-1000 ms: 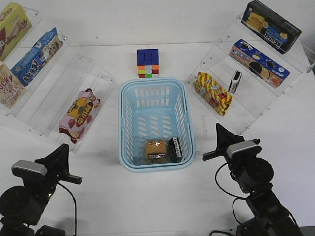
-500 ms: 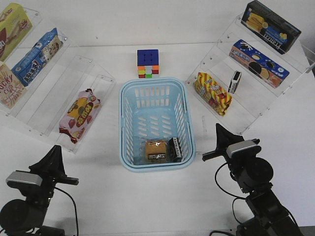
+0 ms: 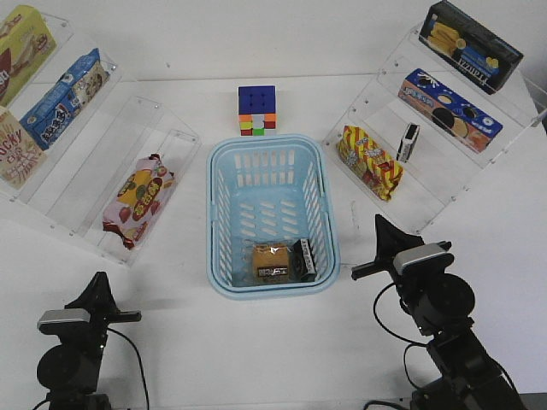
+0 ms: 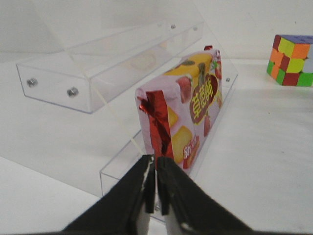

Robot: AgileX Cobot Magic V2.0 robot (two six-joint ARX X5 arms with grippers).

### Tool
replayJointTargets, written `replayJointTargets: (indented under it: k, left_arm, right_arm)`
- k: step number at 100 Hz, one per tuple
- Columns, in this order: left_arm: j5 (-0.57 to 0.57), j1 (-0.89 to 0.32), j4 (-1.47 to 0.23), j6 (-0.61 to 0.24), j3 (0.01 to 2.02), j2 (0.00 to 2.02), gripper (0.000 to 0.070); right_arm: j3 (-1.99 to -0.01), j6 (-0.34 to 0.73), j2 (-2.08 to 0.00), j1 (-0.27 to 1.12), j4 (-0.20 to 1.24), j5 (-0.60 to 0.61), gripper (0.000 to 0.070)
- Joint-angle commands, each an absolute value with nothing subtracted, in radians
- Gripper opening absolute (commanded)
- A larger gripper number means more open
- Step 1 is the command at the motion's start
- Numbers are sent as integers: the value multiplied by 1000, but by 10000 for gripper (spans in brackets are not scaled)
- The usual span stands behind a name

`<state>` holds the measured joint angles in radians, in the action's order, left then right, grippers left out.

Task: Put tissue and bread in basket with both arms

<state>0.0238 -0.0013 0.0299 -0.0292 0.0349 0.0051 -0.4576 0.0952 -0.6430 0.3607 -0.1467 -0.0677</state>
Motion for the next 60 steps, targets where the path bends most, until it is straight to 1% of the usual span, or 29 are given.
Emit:
replayJointTargets:
  k: [1, 11, 23, 60]
  left_arm:
    - [10, 4, 52, -36, 12, 3, 1]
    - [5, 6, 10, -32, 14, 3, 1]
    - [5, 6, 0, 20, 14, 3, 1]
    - [5, 6, 1, 15, 14, 3, 1]
  right_arm:
    - [-469, 108, -649, 366, -160, -69, 4]
    - [-469, 108, -649, 366, -166, -68, 4]
    - [-469, 108, -649, 366, -168, -69, 4]
    - [-469, 108, -649, 366, -180, -69, 3]
